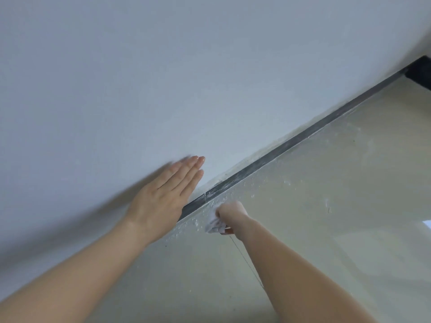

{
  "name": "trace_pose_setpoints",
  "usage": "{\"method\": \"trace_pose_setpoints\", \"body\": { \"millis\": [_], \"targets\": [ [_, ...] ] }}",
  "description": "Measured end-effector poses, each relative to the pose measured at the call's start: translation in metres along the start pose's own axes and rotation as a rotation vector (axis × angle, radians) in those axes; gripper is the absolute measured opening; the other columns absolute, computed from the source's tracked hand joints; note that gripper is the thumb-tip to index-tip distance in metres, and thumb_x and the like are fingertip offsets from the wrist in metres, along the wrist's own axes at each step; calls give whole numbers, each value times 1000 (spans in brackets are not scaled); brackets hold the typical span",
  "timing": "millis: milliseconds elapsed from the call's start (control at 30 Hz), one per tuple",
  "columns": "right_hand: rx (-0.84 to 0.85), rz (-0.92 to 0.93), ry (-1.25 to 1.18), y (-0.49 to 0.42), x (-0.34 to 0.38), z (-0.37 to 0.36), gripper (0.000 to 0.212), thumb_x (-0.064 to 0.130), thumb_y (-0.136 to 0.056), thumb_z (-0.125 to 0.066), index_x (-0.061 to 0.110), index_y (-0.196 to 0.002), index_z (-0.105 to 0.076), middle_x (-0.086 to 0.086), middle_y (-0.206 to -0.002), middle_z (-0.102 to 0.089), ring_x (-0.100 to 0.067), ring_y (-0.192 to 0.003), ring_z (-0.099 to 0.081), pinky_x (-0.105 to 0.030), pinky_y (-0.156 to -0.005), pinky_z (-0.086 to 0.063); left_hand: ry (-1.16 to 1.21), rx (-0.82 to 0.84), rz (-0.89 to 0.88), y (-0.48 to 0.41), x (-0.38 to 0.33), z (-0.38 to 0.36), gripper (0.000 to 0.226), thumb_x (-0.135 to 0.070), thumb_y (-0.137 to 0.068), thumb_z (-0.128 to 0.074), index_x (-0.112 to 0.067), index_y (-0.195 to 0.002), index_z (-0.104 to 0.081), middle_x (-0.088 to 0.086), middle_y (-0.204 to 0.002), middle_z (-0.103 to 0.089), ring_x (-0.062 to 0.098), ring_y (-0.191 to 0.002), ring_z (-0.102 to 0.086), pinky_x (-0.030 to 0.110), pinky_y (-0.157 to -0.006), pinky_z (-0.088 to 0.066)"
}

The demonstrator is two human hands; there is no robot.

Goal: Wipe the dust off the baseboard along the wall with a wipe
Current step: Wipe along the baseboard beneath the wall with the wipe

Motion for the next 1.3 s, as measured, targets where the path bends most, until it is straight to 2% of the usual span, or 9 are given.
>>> {"method": "trace_pose_setpoints", "body": {
  "millis": [133,300,433,633,767,933,1033,1200,1300],
  "targets": [
    [118,22,122,-20,4,24,14,6,-85,-42,4,-90,-55,-6,-65,-52,-23,-63,-55,-28,-57,-50,29,61,167,-18,-13,1,81,-8,-78,-41,-8,-153,-10,13,-160,0,25,-148,1,40,-120,8],
    [228,47,368,-57,20,38,8,11,-90,-46,11,-98,-46,-4,-80,-48,-24,-86,-49,-34,-77,-49,45,-12,247,-33,-27,-12,70,-20,-85,-40,-13,-152,-21,6,-160,-9,19,-147,-8,36,-119,-1],
    [378,174,557,-74,46,30,10,4,-85,-47,8,-93,-52,-7,-78,-52,-20,-66,-52,-28,-60,-49,4,-90,375,-36,-44,-32,67,-27,-89,-42,-13,-152,-23,3,-160,-10,17,-147,-7,34,-118,-5],
    [554,119,737,-68,14,-9,23,4,-86,-44,1,-105,-56,-16,-97,-60,-29,-84,-60,-32,-70,-55,-135,-54,284,-9,-25,-38,74,-25,-86,-48,-17,-153,-18,-1,-161,-5,13,-145,-10,30,-118,-7],
    [563,-1,297,-55,-13,-52,13,-1,-90,-43,1,-88,-56,-10,-70,-62,-19,-58,-62,-23,-52,-50,-188,-40,368,9,-31,-35,74,-16,-86,-46,-19,-153,-15,-3,-161,2,14,-145,-7,31,-118,-5],
    [650,-211,-482,-59,-16,-68,27,-5,-91,-37,-9,-110,-56,-20,-89,-67,-27,-70,-67,-32,-58,-60,-170,-54,450,6,-42,-36,75,-9,-85,-44,-20,-154,-15,-6,-160,-3,15,-147,-2,34,-117,-5],
    [567,-155,-576,-61,-2,-47,25,-8,-89,-36,-10,-91,-60,-19,-76,-69,-26,-63,-68,-31,-55,-60,-120,-83,470,4,-43,-34,72,-10,-86,-44,-20,-153,-19,-8,-159,-15,14,-145,-11,35,-116,-7],
    [366,-121,-763,-73,12,9,21,-5,-93,-37,-7,-87,-57,-19,-84,-60,-26,-60,-63,-27,-42,-56,-47,-101,501,4,-44,-31,73,-10,-85,-43,-19,-153,-19,-8,-159,-15,15,-146,-7,36,-117,-6],
    [172,-40,-812,-86,16,43,16,-3,-94,-38,-2,-89,-54,-17,-90,-59,-21,-66,-57,-28,-61,-60,4,-85,510,5,-43,-30,75,-8,-83,-44,-19,-153,-19,-8,-159,-13,13,-148,0,36,-118,-3]
  ]
}}
Point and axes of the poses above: each hand's wrist, its own y-axis away from the middle knuckle, its own z-axis out of the back of the hand, x = y × z, the point moved 1 cm from there along -y, towards the middle knuckle
